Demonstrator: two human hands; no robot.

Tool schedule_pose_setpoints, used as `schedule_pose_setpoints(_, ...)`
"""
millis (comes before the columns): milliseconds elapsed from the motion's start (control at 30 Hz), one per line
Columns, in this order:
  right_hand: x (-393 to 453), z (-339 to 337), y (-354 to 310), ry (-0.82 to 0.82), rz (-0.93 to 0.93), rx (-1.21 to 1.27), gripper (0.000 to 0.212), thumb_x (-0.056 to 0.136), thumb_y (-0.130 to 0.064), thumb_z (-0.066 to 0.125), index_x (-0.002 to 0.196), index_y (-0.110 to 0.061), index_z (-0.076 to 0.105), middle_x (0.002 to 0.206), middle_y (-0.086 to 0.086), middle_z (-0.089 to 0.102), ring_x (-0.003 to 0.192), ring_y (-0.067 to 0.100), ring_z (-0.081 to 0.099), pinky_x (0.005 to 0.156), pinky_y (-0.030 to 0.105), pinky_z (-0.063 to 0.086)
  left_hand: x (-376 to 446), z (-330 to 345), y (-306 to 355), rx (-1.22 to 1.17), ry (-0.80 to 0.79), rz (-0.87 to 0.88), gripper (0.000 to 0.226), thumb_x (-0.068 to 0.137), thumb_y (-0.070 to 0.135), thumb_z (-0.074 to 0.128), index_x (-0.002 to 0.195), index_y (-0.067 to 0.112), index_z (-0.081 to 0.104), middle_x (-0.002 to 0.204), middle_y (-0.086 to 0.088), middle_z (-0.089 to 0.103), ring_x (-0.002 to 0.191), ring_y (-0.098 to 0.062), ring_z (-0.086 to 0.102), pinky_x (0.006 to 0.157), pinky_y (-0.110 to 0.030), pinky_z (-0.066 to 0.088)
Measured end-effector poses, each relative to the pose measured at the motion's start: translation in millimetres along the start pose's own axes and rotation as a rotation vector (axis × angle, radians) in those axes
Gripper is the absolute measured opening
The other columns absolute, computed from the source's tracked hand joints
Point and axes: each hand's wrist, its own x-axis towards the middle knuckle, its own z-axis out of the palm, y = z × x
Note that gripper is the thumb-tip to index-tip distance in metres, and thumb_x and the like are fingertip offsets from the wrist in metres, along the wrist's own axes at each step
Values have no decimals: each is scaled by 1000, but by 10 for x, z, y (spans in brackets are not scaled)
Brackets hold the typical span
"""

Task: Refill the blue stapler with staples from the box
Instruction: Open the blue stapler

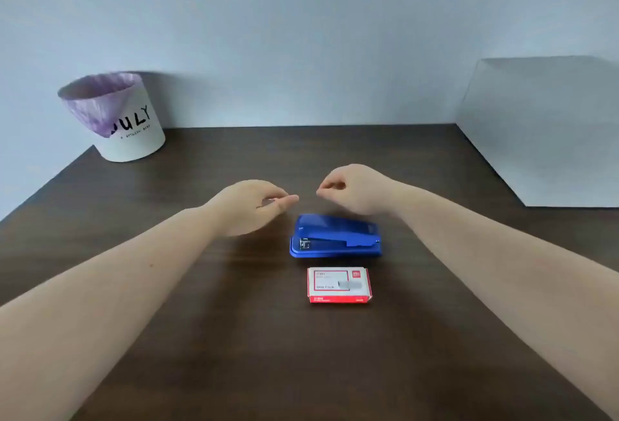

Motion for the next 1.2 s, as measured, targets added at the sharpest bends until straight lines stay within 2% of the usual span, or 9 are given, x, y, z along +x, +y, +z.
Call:
schedule_pose_setpoints(267,-562,328,-69,191,-100,47,45,91,-42,53,127,-15,56,127,2,61,116,20,56,98,31,42,-462,468,25,-212,98,-38,53,84,55,49,127,24,51,127,8,59,119,-11,51,106,-32,38)
schedule_pose_setpoints(400,-669,372,-180,105,-100,-59,57,87,-41,59,136,-16,44,135,5,55,121,23,53,101,36,43,-578,551,42,-84,74,-27,64,82,48,57,138,24,39,139,5,51,127,-14,46,106,-29,35)
schedule_pose_setpoints(533,-597,397,-245,82,-120,-112,43,84,-35,62,121,-15,55,117,6,62,104,24,56,84,34,45,-510,556,171,-113,96,27,34,85,42,54,118,34,54,108,6,67,101,-17,59,92,-36,47)
schedule_pose_setpoints(633,-570,444,-198,198,-137,0,28,84,-26,63,104,-8,60,98,7,63,90,25,58,73,29,39,-486,600,182,-62,110,48,24,85,41,53,106,33,60,78,12,60,79,-16,55,76,-33,47)
schedule_pose_setpoints(800,-728,226,83,499,-102,440,29,81,-33,70,104,-17,62,92,-5,66,78,10,59,68,22,44,-429,584,102,-11,137,74,22,82,48,53,101,40,59,82,17,60,87,-16,57,71,-31,46)
schedule_pose_setpoints(867,-813,145,245,509,-71,598,24,82,-28,70,102,-19,61,93,-7,66,85,10,61,73,21,48,-428,598,95,-14,158,70,22,82,48,54,101,39,59,79,18,55,84,-13,53,69,-29,41)
schedule_pose_setpoints(1000,-962,52,610,441,-39,813,13,84,-13,68,92,-11,58,99,12,67,97,26,68,84,40,58,-422,589,61,-27,155,53,30,81,51,55,108,40,59,92,18,63,91,-11,55,74,-29,45)
schedule_pose_setpoints(1100,-1079,78,845,390,41,795,17,82,-9,69,92,-4,57,106,23,64,97,28,68,85,43,58,-425,580,12,-40,136,63,22,81,48,56,100,37,61,76,20,58,80,-12,54,73,-31,47)
schedule_pose_setpoints(1200,-1138,146,937,412,73,599,23,77,-18,76,93,-7,63,95,14,68,85,21,66,77,33,57,-439,552,-5,-38,107,87,17,82,44,58,95,34,62,72,20,58,78,-14,55,77,-34,50)
